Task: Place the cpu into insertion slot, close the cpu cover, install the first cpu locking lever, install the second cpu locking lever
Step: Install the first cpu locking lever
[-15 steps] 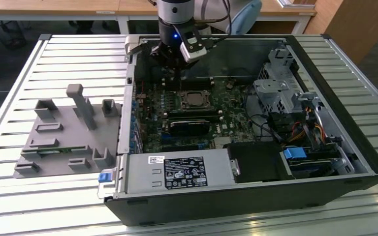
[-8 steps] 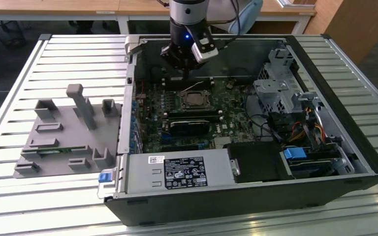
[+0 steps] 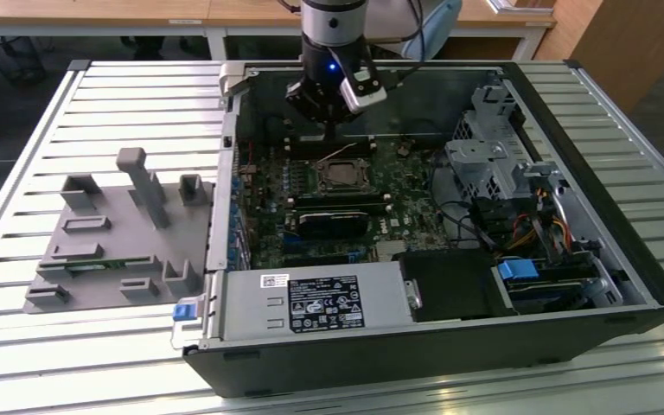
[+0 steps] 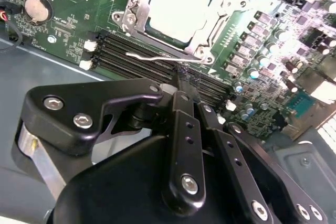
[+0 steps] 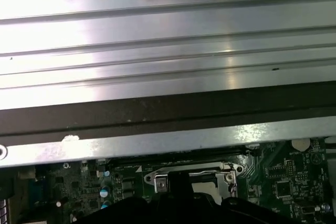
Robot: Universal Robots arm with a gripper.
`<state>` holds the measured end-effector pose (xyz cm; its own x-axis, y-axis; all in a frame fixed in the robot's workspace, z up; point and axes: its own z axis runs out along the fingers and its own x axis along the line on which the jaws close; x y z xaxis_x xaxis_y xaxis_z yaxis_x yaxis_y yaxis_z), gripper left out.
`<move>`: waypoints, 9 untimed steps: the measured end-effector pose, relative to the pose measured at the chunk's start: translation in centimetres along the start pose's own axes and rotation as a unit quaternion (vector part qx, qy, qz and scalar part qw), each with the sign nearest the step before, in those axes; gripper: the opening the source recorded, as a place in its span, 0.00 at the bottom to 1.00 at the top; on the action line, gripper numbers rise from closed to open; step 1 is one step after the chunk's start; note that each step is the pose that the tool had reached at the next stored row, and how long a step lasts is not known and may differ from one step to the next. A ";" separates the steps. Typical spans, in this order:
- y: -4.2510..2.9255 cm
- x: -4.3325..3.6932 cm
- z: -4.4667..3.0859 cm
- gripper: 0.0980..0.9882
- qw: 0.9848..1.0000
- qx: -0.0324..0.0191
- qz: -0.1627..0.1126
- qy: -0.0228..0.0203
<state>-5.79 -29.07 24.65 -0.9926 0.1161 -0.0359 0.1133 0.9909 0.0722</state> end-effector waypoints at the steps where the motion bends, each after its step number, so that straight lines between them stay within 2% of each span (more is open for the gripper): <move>1: 0.00 -0.01 0.11 0.01 1.000 0.000 0.000 -0.001; 5: -0.04 -0.01 0.57 0.01 1.000 -0.002 -0.002 -0.002; 9: -0.06 -0.06 0.85 0.01 1.000 -0.013 -0.003 0.000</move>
<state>-5.71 -29.08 23.80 -0.9932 0.1109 -0.0368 0.1069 0.9895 0.0972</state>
